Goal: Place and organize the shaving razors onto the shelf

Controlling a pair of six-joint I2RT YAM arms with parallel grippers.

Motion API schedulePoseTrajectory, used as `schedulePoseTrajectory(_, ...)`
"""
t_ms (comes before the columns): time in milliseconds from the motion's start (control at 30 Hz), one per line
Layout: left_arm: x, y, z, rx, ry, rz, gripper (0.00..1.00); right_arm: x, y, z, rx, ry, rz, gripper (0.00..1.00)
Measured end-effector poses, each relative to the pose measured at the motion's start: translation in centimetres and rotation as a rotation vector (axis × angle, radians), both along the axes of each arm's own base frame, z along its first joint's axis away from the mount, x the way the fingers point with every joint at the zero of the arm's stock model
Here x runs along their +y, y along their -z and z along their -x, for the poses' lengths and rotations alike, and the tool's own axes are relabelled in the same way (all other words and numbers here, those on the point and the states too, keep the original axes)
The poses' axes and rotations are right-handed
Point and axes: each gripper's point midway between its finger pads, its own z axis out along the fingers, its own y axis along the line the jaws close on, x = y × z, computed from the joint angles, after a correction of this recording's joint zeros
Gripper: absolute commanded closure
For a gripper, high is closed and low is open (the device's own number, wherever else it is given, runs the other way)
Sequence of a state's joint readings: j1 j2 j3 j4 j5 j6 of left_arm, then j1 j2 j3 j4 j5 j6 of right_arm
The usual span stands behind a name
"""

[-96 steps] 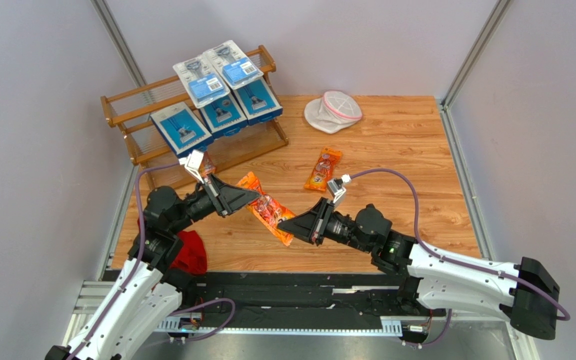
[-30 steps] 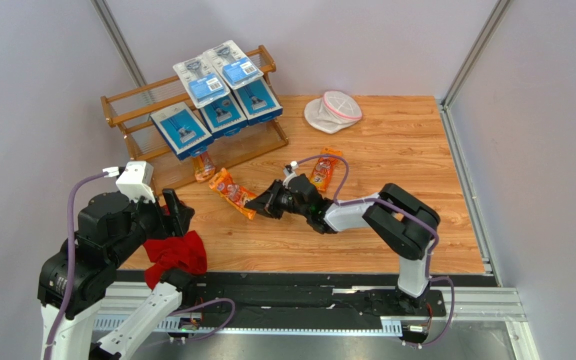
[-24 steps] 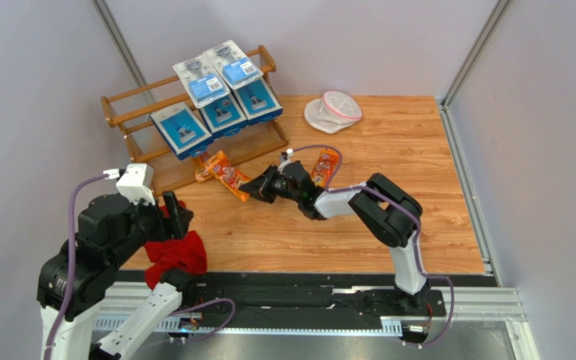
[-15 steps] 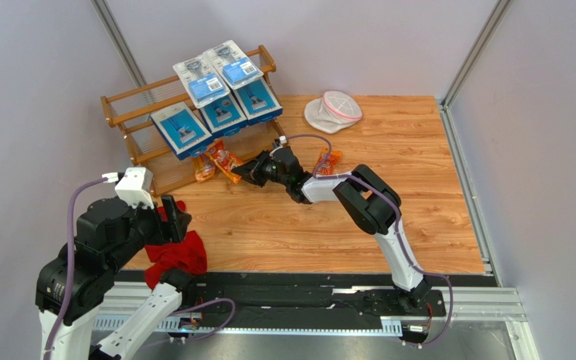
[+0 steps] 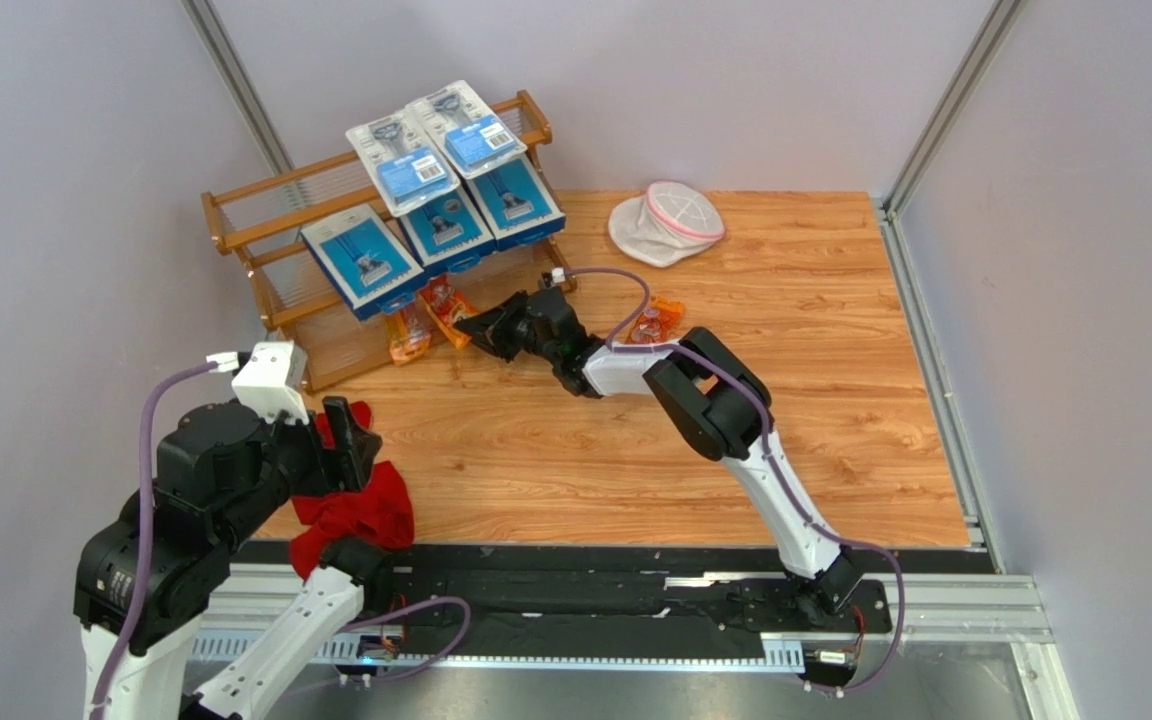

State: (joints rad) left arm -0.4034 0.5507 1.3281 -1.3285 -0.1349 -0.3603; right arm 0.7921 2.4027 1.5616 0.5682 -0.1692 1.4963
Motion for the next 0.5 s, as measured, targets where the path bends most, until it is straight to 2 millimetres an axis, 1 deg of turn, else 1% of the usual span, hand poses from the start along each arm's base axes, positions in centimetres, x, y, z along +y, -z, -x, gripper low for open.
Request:
schedulePoseTrajectory(267, 0.1, 0.5, 0.1, 0.008, 0.0, -0.006, 0.2, 1.6, -0.2, -3.0, -0.005, 0.06, -0.005, 1.0)
schedulePoseTrajectory(433, 0.1, 0.5, 0.2, 0.004, 0.005, -0.005, 0.2, 1.8, -0.2, -3.9, 0.004, 0.092, 0.007, 1.0)
schedulePoseTrajectory(500, 0.0, 0.6, 0.3, 0.005, 0.007, -0.005, 0.2, 1.8, 0.1, -4.1, 0.014, 0.099, 0.017, 0.99)
